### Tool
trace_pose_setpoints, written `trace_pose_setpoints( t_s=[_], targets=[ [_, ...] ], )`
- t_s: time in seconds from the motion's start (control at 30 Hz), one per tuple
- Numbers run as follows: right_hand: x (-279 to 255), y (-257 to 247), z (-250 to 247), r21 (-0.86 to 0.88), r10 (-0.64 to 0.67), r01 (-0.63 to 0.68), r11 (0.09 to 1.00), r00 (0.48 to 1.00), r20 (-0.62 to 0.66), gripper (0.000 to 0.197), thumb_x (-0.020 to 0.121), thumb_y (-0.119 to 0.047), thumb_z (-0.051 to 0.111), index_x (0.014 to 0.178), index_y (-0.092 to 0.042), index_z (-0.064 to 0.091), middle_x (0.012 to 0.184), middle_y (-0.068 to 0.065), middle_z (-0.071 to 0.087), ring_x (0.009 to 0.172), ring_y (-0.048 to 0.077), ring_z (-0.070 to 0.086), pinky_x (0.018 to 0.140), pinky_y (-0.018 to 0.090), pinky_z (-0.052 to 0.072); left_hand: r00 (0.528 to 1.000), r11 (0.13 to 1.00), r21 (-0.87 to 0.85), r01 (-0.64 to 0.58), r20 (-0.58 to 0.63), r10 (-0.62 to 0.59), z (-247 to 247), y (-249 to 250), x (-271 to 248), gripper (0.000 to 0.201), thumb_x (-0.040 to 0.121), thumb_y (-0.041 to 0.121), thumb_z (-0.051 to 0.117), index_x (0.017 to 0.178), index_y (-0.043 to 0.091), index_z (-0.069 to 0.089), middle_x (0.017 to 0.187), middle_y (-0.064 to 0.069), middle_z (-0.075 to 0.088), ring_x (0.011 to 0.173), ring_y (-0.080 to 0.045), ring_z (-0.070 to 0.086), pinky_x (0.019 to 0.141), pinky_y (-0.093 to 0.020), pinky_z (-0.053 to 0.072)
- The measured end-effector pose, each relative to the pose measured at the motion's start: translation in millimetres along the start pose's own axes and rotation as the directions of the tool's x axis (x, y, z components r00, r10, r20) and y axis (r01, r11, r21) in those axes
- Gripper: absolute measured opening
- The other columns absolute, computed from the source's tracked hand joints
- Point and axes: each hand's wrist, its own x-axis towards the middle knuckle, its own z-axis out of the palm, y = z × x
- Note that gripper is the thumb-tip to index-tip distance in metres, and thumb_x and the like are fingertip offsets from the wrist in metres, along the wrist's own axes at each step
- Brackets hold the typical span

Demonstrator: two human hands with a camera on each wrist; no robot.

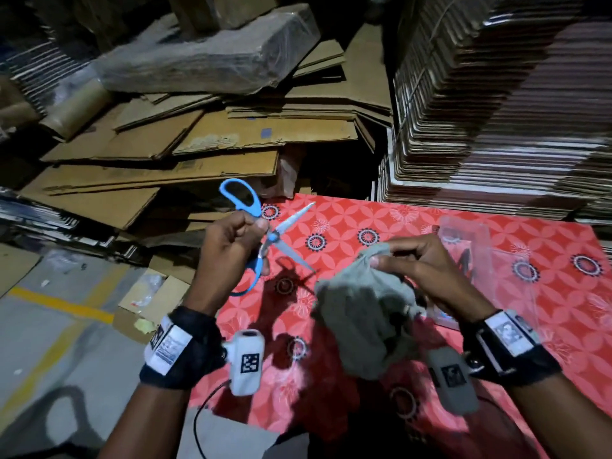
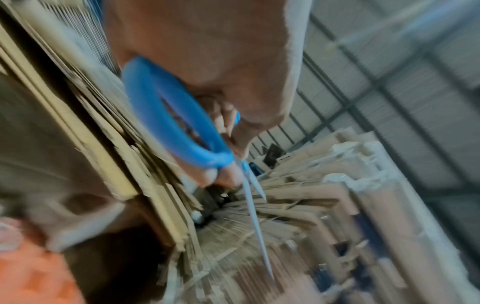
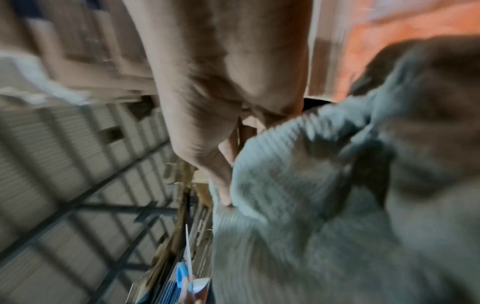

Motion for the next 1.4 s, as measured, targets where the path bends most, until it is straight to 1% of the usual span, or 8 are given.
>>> trace_pose_setpoints(
  t_s=[0.17, 0.3, 0.5, 0.7, 0.83, 0.97, 1.1, 1.4],
  targets=[
    [23.0, -32.9, -18.4, -0.109, -0.175, 0.183, 0.977, 0.982, 0.074, 0.015, 0.080, -0.009, 0.080, 0.094, -0.007, 0.080, 0.077, -0.008, 0.075, 0.067, -0.001, 0.061, 0.063, 0.014, 0.047, 0.959, 0.990, 0.118, -0.077, 0.281, 0.041, 11.0, 8.5, -1.9, 0.033, 0.094, 0.032, 0.070, 0.078, 0.004, 0.062, 0.064, -0.033, 0.051, 0.044, -0.021, 0.055, 0.049, -0.028, 0.040],
    [33.9, -51.9, -23.4, -0.215, -0.154, 0.199, 0.956, 0.966, 0.208, 0.018, 0.076, -0.016, 0.084, 0.094, -0.010, 0.082, 0.089, -0.001, 0.078, 0.077, 0.006, 0.068, 0.065, 0.023, 0.052, 0.918, 0.943, 0.292, -0.161, 0.396, 0.034, 20.9, 6.8, -1.7, 0.027, 0.096, 0.021, 0.072, 0.072, 0.013, 0.063, 0.058, -0.016, 0.053, 0.050, -0.004, 0.049, 0.056, -0.019, 0.038],
    [38.8, -51.0, -4.4, -0.238, -0.128, 0.220, 0.946, 0.928, 0.349, 0.024, 0.079, -0.022, 0.086, 0.102, -0.016, 0.083, 0.099, 0.005, 0.079, 0.092, 0.021, 0.074, 0.086, 0.042, 0.058, 0.899, 0.899, 0.396, -0.186, 0.438, -0.006, 30.3, -1.7, 1.5, 0.026, 0.098, 0.026, 0.070, 0.073, 0.021, 0.061, 0.053, 0.000, 0.053, 0.045, -0.018, 0.057, 0.051, -0.042, 0.050],
    [35.8, -39.2, 15.7, -0.229, -0.082, 0.179, 0.957, 0.922, 0.378, 0.028, 0.084, -0.012, 0.084, 0.112, -0.010, 0.080, 0.105, -0.006, 0.080, 0.099, 0.009, 0.075, 0.087, 0.020, 0.054, 0.909, 0.846, 0.475, -0.240, 0.416, 0.025, 36.4, 0.1, 1.8, 0.019, 0.093, 0.040, 0.066, 0.076, 0.031, 0.061, 0.057, 0.008, 0.058, 0.048, -0.017, 0.063, 0.057, -0.050, 0.055],
    [34.5, -41.7, 10.1, -0.234, 0.014, 0.094, 0.968, 0.907, 0.420, 0.030, 0.095, 0.000, 0.071, 0.125, 0.003, 0.071, 0.075, -0.024, 0.074, 0.065, -0.010, 0.067, 0.065, 0.006, 0.048, 0.904, 0.812, 0.511, -0.280, 0.425, 0.045, 37.5, 2.2, 0.3, 0.021, 0.094, 0.042, 0.065, 0.076, 0.035, 0.059, 0.059, 0.013, 0.060, 0.049, -0.012, 0.064, 0.058, -0.050, 0.056],
    [39.0, -34.5, 6.8, -0.294, 0.027, 0.118, 0.948, 0.894, 0.447, 0.034, 0.101, -0.003, 0.061, 0.123, -0.024, 0.078, 0.093, 0.018, 0.077, 0.075, 0.036, 0.069, 0.066, 0.051, 0.053, 0.914, 0.805, 0.527, -0.273, 0.402, 0.048, 38.3, -1.6, 1.8, 0.022, 0.095, 0.039, 0.068, 0.076, 0.031, 0.061, 0.062, 0.009, 0.063, 0.050, -0.014, 0.064, 0.057, -0.050, 0.056],
    [39.3, -22.2, 10.8, -0.217, 0.000, 0.106, 0.970, 0.899, 0.438, 0.019, 0.093, 0.008, 0.070, 0.108, 0.001, 0.079, 0.114, 0.008, 0.078, 0.105, 0.013, 0.075, 0.086, 0.019, 0.055, 0.915, 0.798, 0.534, -0.280, 0.401, 0.053, 42.5, -5.8, 0.1, 0.024, 0.096, 0.038, 0.070, 0.076, 0.028, 0.060, 0.061, 0.005, 0.062, 0.050, -0.013, 0.063, 0.057, -0.049, 0.055],
    [40.3, -8.8, 13.2, -0.186, 0.052, 0.031, 0.982, 0.904, 0.425, 0.024, 0.091, -0.009, 0.079, 0.115, -0.003, 0.078, 0.112, 0.004, 0.079, 0.105, 0.014, 0.074, 0.090, 0.023, 0.054, 0.901, 0.804, 0.498, -0.324, 0.422, 0.101, 45.8, -4.9, -3.6, 0.025, 0.097, 0.034, 0.067, 0.075, 0.039, 0.056, 0.059, 0.006, 0.061, 0.049, -0.011, 0.062, 0.056, -0.048, 0.054]
  ],
)
